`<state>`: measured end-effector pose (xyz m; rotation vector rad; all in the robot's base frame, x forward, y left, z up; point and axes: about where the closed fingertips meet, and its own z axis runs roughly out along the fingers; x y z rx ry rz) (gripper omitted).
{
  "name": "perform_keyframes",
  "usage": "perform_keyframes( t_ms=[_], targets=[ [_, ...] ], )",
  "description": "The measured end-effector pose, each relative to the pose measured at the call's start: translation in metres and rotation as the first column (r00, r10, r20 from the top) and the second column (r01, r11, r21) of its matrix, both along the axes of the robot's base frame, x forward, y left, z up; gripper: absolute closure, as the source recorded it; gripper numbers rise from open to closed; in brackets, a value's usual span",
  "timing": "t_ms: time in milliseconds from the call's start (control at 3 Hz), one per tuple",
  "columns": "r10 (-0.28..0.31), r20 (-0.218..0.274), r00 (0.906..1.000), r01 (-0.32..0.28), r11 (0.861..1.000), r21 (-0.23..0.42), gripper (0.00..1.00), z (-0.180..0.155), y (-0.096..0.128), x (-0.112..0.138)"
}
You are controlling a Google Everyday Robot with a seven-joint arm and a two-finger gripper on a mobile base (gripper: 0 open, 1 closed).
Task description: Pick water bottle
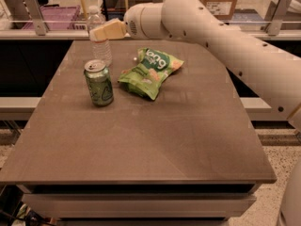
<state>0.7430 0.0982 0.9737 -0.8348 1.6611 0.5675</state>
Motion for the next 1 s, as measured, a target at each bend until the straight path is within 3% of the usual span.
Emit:
perform_keyframes(
  t_ms=[1000],
  targets=[
    [0.099, -0.002, 0.9951, -0.099, 0.995, 0.005, 0.00, -0.019, 0.065, 0.018]
  ],
)
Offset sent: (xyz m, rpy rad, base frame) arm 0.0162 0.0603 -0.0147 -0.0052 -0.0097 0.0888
